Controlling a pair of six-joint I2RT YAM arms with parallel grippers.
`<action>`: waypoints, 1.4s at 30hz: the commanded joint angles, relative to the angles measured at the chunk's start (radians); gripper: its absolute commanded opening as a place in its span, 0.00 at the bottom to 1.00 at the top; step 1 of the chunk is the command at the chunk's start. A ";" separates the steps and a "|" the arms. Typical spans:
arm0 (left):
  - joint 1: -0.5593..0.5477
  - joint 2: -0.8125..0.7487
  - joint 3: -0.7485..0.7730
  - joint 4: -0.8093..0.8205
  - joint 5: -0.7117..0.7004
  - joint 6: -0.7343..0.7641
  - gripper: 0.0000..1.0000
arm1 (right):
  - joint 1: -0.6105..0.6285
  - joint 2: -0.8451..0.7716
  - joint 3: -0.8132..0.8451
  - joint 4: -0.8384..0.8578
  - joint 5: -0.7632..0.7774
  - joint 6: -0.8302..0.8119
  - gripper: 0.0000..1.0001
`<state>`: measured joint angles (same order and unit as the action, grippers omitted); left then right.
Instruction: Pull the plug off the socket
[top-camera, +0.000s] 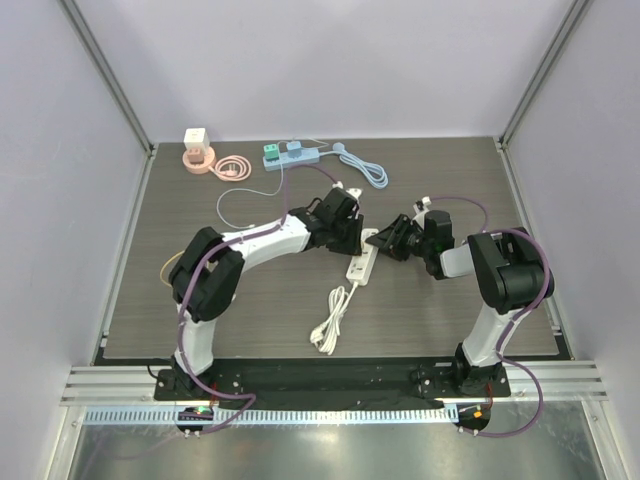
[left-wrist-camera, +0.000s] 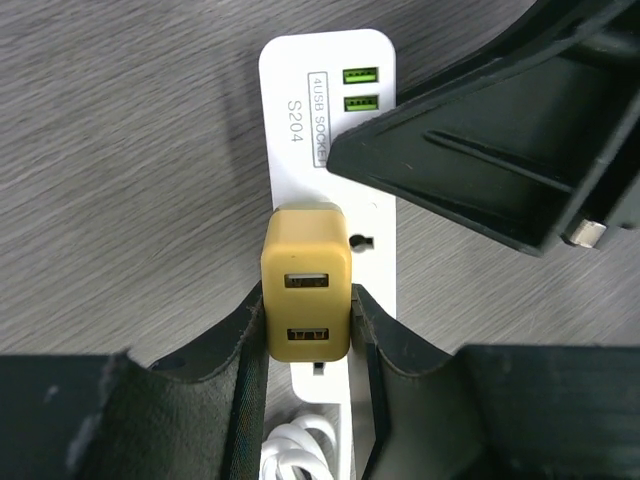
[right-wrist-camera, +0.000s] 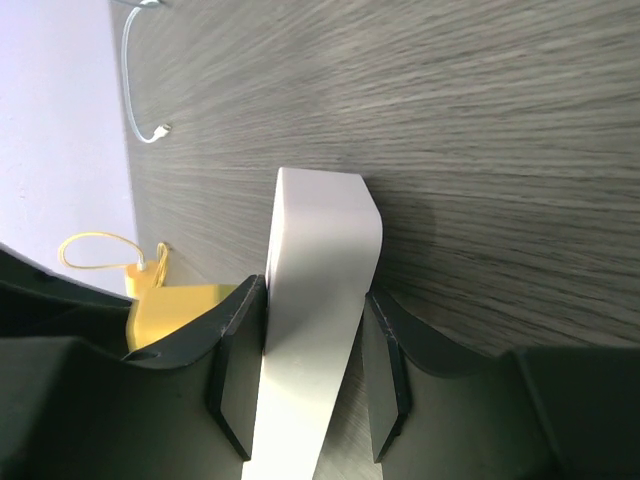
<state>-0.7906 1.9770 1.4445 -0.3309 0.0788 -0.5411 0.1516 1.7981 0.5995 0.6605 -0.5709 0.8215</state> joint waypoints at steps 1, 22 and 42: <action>0.019 -0.145 -0.009 0.079 -0.062 0.017 0.00 | -0.009 0.017 0.000 -0.076 0.075 -0.096 0.01; 0.169 -0.561 -0.264 -0.105 -0.189 -0.160 0.00 | -0.009 -0.002 0.005 -0.088 0.065 -0.093 0.01; 0.622 -1.192 -0.590 -0.743 -0.310 -0.407 0.04 | -0.009 0.007 -0.001 -0.068 0.062 -0.084 0.01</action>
<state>-0.2085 0.7887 0.8726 -1.0206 -0.2008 -0.8917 0.1493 1.7981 0.6029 0.6472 -0.5747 0.8146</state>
